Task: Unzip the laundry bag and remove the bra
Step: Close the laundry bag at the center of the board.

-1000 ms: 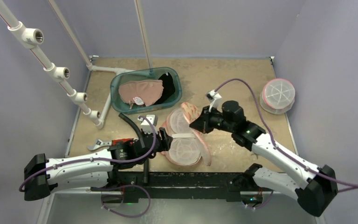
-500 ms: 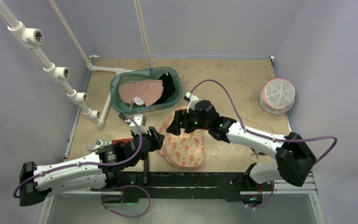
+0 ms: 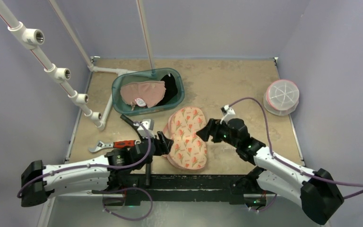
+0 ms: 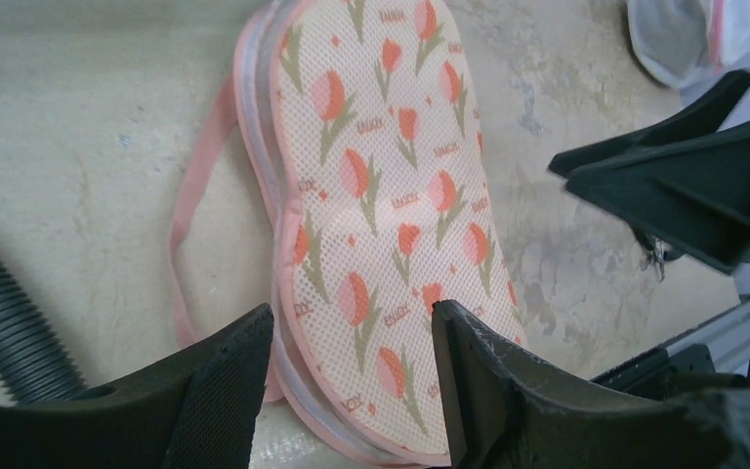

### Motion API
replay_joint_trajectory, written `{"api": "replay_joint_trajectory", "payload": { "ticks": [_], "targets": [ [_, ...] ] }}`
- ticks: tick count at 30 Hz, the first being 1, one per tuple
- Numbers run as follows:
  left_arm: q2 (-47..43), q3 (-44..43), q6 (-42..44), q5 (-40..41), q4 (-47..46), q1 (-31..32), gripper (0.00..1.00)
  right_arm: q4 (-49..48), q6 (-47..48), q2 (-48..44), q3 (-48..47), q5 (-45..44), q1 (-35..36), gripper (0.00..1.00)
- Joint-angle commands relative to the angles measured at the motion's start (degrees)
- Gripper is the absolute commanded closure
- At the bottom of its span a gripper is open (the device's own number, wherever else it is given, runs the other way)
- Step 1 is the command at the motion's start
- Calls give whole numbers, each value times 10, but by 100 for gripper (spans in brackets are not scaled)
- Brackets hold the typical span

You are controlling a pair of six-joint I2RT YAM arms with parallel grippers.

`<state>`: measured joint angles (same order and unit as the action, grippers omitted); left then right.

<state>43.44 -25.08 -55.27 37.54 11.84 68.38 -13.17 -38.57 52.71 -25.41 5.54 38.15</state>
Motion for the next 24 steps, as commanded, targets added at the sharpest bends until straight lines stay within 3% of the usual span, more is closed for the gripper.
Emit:
{"api": "replay_joint_trajectory", "payload": {
  "ticks": [1,7,12,18,24],
  "targets": [
    [55,43,24,-66,-190,0,41,-70,-57,8,81,30,-15,19],
    [162,19,47,-65,-253,0,41,-103,-86,30,112,2,-16,12],
    [228,29,-8,-37,-235,-6,44,-142,-103,64,134,12,-15,12],
    [257,92,-95,-17,-225,-18,47,-167,-109,99,143,20,-16,12],
    [268,118,-114,-23,-245,-19,48,-228,-93,161,139,44,-16,15]
  ]
}}
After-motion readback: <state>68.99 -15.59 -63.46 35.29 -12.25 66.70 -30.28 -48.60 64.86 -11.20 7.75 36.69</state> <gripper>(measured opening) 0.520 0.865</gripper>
